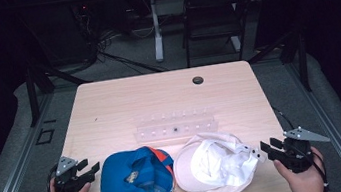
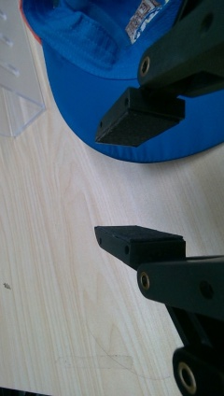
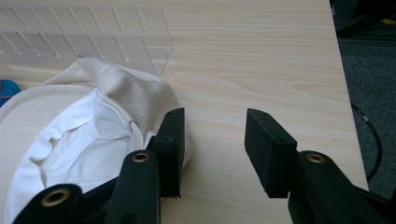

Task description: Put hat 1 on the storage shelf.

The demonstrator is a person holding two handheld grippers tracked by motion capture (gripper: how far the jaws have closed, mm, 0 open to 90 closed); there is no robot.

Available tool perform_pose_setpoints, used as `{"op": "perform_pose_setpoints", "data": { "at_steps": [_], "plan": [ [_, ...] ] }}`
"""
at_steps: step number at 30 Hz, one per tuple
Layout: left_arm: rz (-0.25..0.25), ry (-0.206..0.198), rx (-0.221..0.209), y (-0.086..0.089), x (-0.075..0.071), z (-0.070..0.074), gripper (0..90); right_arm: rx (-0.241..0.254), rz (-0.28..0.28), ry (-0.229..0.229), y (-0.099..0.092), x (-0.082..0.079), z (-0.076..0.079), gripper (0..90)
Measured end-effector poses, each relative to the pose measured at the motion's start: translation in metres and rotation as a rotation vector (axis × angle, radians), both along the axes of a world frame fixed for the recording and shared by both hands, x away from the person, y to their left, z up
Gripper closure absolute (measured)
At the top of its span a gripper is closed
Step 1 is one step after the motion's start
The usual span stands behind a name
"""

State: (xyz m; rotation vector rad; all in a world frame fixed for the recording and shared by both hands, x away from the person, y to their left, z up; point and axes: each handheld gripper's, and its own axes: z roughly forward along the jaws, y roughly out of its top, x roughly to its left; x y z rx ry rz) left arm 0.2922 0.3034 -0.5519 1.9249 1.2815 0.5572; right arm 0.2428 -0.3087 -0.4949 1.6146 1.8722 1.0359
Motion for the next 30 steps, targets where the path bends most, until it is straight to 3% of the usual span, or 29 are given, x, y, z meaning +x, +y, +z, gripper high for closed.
{"op": "perform_pose_setpoints", "data": {
  "at_steps": [3,8,11,14,24,30],
  "plan": [
    [-0.006,-0.003,0.019,0.0,-0.001,0.001,51.8,-0.025,0.032,0.027,0.003,0.003,0.009,59.4],
    [-0.008,-0.006,0.009,0.0,-0.001,0.001,52.9,-0.065,0.072,0.066,0.008,0.01,0.026,57.8],
    [-0.006,-0.003,0.005,0.0,0.0,0.0,50.6,-0.069,0.085,0.125,0.011,0.016,0.032,57.4],
    [-0.004,0.0,0.003,-0.001,0.0,0.0,49.1,-0.104,0.096,0.196,0.013,0.021,0.036,57.6],
    [0.002,0.001,0.005,-0.002,-0.001,-0.001,49.5,-0.06,0.153,0.385,0.018,0.039,0.052,61.2],
    [-0.011,0.032,-0.036,0.001,0.0,0.001,55.9,-0.068,0.171,0.474,0.024,0.049,0.052,60.7]
  ]
}}
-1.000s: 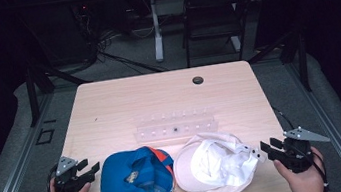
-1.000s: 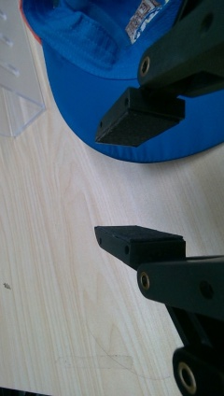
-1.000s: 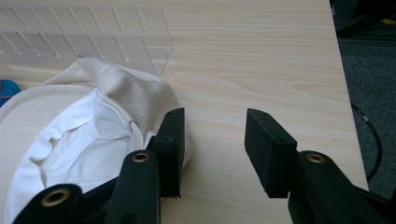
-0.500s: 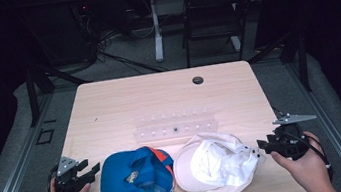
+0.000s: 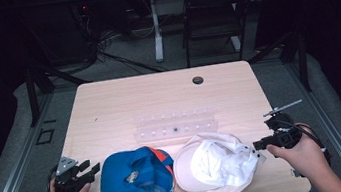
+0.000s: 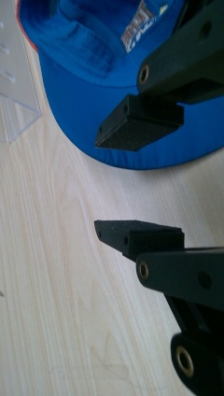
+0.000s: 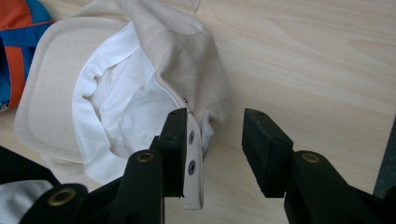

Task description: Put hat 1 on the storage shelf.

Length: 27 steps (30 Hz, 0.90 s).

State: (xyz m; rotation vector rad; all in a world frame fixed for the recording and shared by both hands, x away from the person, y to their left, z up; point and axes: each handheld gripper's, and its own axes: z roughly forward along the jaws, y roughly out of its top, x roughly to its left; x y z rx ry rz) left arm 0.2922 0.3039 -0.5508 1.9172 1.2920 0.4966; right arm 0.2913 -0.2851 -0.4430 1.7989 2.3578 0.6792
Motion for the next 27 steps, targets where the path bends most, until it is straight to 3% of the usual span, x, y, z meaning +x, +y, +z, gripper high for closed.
{"op": "perform_pose_setpoints", "data": {
  "at_steps": [4,12,27],
  "plan": [
    [0.003,0.004,0.004,0.0,0.0,0.0,57.0,-0.004,0.008,0.064,0.002,0.006,-0.001,60.2],
    [0.011,0.0,0.006,0.0,-0.001,-0.001,56.7,0.007,-0.019,0.13,0.003,0.012,-0.005,62.1],
    [0.014,0.003,0.016,0.002,-0.004,-0.002,56.7,-0.029,0.004,0.216,0.017,0.02,-0.024,64.8]
  ]
}}
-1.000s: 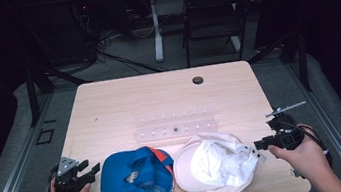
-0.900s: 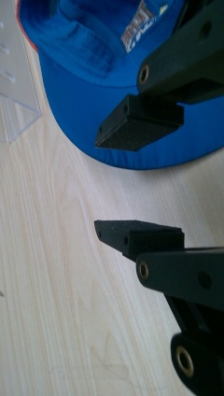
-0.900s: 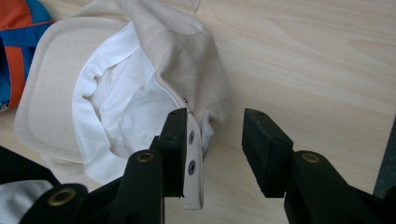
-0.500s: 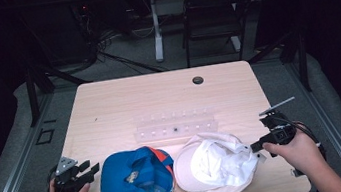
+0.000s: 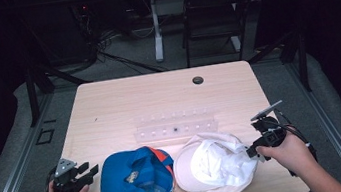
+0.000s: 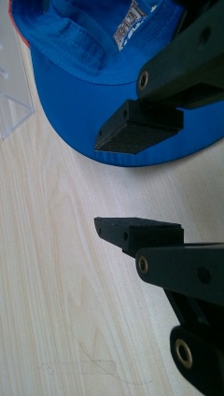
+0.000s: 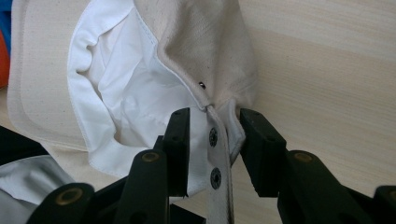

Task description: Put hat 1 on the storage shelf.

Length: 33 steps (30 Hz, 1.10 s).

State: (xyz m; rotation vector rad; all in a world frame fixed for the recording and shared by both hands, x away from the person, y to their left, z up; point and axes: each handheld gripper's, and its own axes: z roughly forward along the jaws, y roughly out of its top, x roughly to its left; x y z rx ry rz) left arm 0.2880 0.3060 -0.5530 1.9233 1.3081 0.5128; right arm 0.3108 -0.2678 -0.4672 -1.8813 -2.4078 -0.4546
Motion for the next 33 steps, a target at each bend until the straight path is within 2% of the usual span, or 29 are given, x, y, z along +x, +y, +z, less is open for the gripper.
{"op": "perform_pose_setpoints", "data": {
  "at_steps": [8,13,18,21,22,24,27,29,33],
  "plan": [
    [0.003,-0.003,0.002,0.0,0.001,0.0,56.7,-0.007,-0.025,0.023,0.002,0.001,-0.007,69.2],
    [0.004,-0.002,0.0,0.0,0.001,-0.001,56.6,0.005,-0.086,0.019,0.003,0.001,-0.008,73.5],
    [0.001,-0.001,0.001,-0.001,0.0,-0.001,56.8,-0.002,-0.061,0.042,0.002,0.003,-0.005,77.6],
    [-0.002,0.0,0.004,-0.001,0.001,-0.001,56.8,0.002,-0.078,0.06,0.003,0.003,-0.004,80.3],
    [-0.002,0.0,0.003,-0.001,0.001,0.0,56.8,0.007,-0.093,0.051,0.005,0.003,-0.005,80.6],
    [-0.001,0.0,0.004,-0.001,0.001,0.0,56.8,-0.006,-0.075,0.067,0.004,0.005,-0.003,81.0],
    [0.001,0.0,0.002,-0.001,0.001,-0.001,56.8,-0.002,-0.11,0.071,0.007,0.005,-0.002,81.2],
    [0.001,0.0,0.002,-0.001,0.001,-0.001,56.8,-0.008,-0.094,0.083,0.007,0.007,0.0,81.3],
    [0.001,0.0,0.002,-0.001,0.001,-0.001,56.9,-0.009,-0.102,0.103,0.01,0.008,0.003,81.5]
  ]
}}
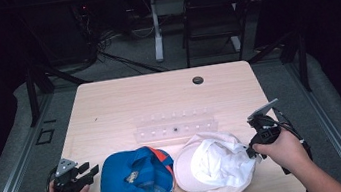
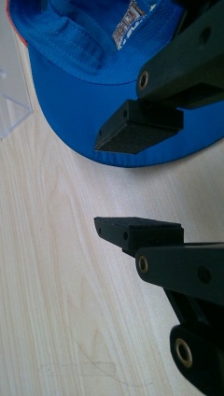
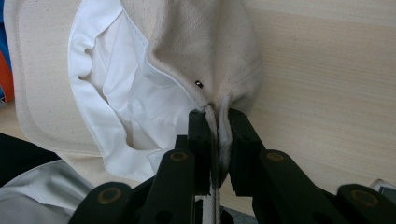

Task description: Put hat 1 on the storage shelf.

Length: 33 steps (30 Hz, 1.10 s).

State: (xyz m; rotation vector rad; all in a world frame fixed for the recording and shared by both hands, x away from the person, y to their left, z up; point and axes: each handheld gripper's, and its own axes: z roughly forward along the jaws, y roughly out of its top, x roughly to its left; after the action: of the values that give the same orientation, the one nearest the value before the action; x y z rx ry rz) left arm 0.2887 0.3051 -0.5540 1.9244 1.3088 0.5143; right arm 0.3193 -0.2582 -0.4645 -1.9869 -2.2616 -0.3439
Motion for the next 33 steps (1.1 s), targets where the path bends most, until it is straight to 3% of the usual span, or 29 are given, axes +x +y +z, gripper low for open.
{"op": "perform_pose_setpoints", "data": {
  "at_steps": [4,5,6,7,14,15,19,25,33],
  "plan": [
    [0.001,0.0,-0.001,0.0,0.0,0.0,56.9,-0.001,-0.024,0.015,0.004,0.002,0.004,81.5],
    [0.001,0.001,-0.001,0.0,0.0,0.0,56.9,-0.01,0.003,0.029,0.003,0.003,0.006,81.6],
    [0.001,0.0,-0.003,0.0,0.0,-0.001,56.8,0.005,-0.027,0.014,0.006,0.003,0.006,81.5],
    [0.001,0.0,-0.003,0.0,0.0,-0.001,56.8,-0.013,-0.012,0.033,0.007,0.005,0.009,81.6],
    [0.002,0.001,-0.003,0.0,0.0,-0.001,56.8,-0.043,0.001,0.047,0.018,0.01,0.025,81.6],
    [0.002,0.001,-0.002,0.0,0.0,-0.001,56.8,-0.029,-0.02,0.031,0.02,0.01,0.026,81.6],
    [-0.001,0.001,-0.005,0.0,0.0,-0.001,56.8,-0.03,0.001,0.054,0.025,0.013,0.037,81.6],
    [-0.004,0.012,-0.004,0.001,0.0,0.0,56.8,0.007,-0.012,0.063,0.031,0.017,0.051,81.8],
    [-0.006,0.013,-0.001,0.001,0.0,0.0,56.8,0.09,-0.042,0.082,0.031,0.021,0.056,81.9]
  ]
}}
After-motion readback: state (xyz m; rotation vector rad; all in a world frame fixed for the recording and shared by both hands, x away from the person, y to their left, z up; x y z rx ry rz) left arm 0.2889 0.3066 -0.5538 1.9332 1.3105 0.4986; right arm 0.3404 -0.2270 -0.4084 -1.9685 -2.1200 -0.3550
